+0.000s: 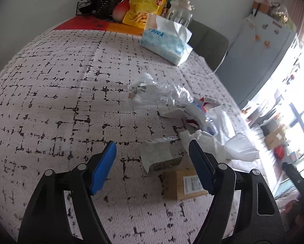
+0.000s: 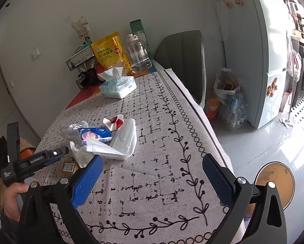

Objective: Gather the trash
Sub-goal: 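Grasp the white blister pill pack with the left tool, then grasp the white paper wrapper with the right tool while the left tool holds the pill pack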

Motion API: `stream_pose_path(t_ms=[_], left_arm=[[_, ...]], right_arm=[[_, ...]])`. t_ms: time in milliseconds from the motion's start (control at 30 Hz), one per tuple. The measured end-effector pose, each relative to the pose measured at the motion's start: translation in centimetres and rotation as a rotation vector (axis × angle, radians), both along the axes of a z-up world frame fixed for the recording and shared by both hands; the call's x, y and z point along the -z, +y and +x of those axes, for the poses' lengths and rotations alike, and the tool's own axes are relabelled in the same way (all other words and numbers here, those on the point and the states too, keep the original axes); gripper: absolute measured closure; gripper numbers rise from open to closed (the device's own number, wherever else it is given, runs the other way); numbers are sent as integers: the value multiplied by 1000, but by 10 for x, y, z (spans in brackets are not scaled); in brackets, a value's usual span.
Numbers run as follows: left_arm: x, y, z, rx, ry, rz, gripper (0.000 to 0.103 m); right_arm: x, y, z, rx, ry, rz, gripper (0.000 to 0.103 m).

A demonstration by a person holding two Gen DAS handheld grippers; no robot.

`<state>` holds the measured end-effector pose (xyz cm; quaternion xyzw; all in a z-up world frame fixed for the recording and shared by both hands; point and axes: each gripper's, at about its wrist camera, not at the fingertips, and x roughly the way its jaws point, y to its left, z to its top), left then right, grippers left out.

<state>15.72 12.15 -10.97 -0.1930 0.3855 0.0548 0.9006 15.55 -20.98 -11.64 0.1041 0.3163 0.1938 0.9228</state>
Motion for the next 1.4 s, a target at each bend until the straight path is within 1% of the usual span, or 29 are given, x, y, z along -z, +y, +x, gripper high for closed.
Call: stream_pose_path(t_ms=[33,167,300,367,400,433,533,667,867,933,1033,1133,1200,1233,1267,1300,1333,1367,1400], left_arm=[[1,-1,3,-1,7,9,32],[5,-9,12,1,23,40,33],[7,-14,22,-14,34,86,38],[8,-16,26,-21,37,103,48],[8,-16,27,-24,39,109,58],[8,-16,28,-22,38,102,63],[7,-10,24,-34,24,72,63],[4,3,12,-61,2,36,63],[-9,25,-7,-112,-31,27,63],[-11,32,-15,-129,-43,21,63],[-12,42,-27,-156,-52,14,63],[-9,52,-38,-184,-54,-2,63],[-8,56,-42,-198,-53,-11,63],[-8,58,-45,-204,-54,-17,63],[-8,59,-46,-206,-58,-21,63],[-10,59,-48,-206,-64,-23,63],[-11,58,-49,-202,-70,-20,63],[-13,57,-50,-197,-75,-16,63],[-15,54,-51,-191,-80,-13,63]], right_arm=[[0,-2,1,3,1,2,7],[4,-9,6,19,14,10,7],[8,-14,11,36,35,27,7],[10,-15,13,40,41,32,7],[10,-14,14,39,42,35,7],[9,-13,15,37,43,36,7],[6,-5,19,12,36,24,7],[-2,19,23,-60,22,4,8],[-9,63,22,-192,8,-19,9],[-7,81,21,-244,10,-46,9],[-2,102,22,-286,9,-109,9],[1,113,27,-284,14,-137,10],[1,116,32,-276,20,-131,18],[1,116,33,-278,18,-131,30],[1,118,34,-284,23,-135,48],[2,120,36,-292,38,-138,60],[4,121,38,-302,63,-134,83],[4,120,37,-302,64,-128,90],[3,119,35,-300,56,-127,93]])
